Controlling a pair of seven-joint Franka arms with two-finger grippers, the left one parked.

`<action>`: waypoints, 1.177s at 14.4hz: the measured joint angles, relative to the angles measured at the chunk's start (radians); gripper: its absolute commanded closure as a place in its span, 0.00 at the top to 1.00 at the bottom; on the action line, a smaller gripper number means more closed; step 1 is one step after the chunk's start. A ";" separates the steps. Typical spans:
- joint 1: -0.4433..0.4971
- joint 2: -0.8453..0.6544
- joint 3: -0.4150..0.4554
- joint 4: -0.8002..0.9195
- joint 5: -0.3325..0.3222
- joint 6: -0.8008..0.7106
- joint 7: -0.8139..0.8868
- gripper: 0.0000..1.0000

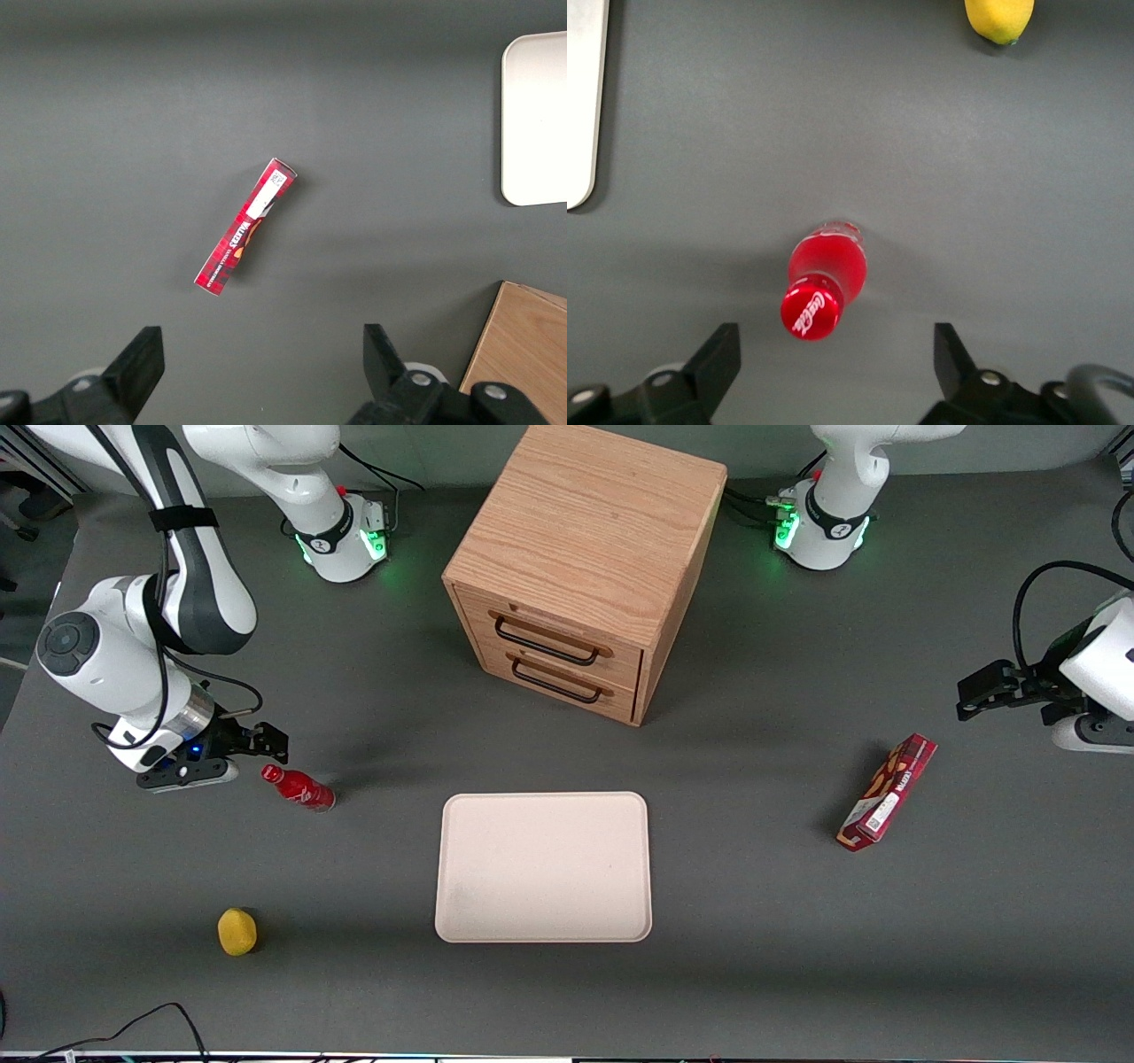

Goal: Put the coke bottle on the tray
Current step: 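Lower the open right gripper around the bottle and close it, then lift the bottle with the right gripper and carry it toward the tray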

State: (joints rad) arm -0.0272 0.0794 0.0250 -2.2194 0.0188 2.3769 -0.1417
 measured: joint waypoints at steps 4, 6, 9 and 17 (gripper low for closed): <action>0.000 0.030 0.000 -0.002 0.000 0.042 0.000 0.67; 0.000 0.035 0.000 -0.002 0.000 0.044 0.000 0.43; 0.000 0.035 0.003 -0.002 0.000 0.046 0.000 0.00; 0.000 0.026 0.026 0.037 0.000 -0.017 0.006 0.00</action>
State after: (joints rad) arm -0.0270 0.1054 0.0510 -2.1824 0.0188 2.3601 -0.1353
